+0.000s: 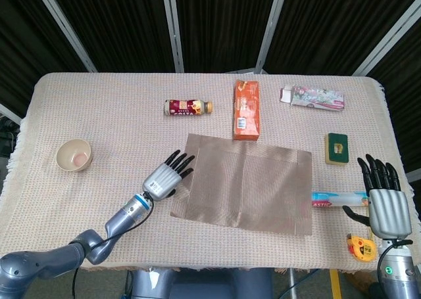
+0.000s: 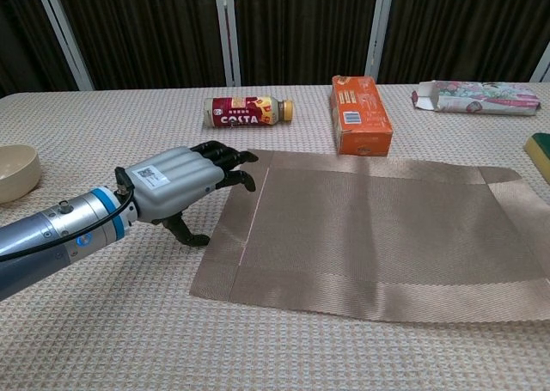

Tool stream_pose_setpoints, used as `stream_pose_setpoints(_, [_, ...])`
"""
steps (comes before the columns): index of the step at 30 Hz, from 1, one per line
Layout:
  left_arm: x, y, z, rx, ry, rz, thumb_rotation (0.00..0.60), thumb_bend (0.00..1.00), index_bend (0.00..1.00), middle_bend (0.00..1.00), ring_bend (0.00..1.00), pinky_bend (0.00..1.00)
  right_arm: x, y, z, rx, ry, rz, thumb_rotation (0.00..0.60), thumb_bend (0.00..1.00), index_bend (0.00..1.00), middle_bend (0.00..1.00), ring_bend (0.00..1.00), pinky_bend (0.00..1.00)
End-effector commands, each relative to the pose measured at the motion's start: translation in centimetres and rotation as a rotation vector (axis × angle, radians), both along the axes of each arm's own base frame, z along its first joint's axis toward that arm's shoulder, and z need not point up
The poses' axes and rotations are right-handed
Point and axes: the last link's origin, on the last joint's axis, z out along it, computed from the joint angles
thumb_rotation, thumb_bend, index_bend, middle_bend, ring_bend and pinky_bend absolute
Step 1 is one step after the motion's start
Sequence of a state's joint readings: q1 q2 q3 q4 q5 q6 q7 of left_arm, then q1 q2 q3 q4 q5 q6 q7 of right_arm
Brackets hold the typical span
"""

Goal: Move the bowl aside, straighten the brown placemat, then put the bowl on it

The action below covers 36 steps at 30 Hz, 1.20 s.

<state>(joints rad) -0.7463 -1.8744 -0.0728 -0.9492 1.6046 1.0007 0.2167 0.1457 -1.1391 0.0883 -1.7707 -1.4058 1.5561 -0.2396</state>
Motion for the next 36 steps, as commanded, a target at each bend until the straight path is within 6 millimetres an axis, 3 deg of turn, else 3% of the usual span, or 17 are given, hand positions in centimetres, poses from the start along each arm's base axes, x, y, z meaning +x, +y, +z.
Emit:
stream_pose_setpoints(1, [0.2,-0.3,-0.3,-0.007,0.002,-0.005,0.6,0.2,0.22,0.0,0.0,0.0,0.0,0.1,0.0,-0.001,-0.002,0.001,0.6,0.0,0.0,0.0,0.0,0.0])
stream_pose_setpoints(15, [1.1,-0.6,-0.7,-0.015,0.019,-0.021,0.6,0.25,0.25,0.0,0.0,0.0,0.2,0.3,0.4,-0.006,-0.011,0.013,0.6,0.0,0.0,0.0,0.0,0.0])
stream_pose_setpoints(23, [1.5,-0.9,-1.3,-0.03,0.029,-0.028,0.6,0.37,0.29,0.0,0.0,0.0,0.3,0.4,0.5,-0.007,-0.014,0.022,0.6,0.0,0.0,0.0,0.0,0.0])
stream_pose_setpoints(36, [2.1,-1.2,-1.8,-0.04,0.029,-0.03,0.6,0.47,0.34,0.0,0.0,0.0,0.6,0.5,0.7,-0.01,-0.017,0.033,0.6,0.0,0.0,0.0,0.0,0.0])
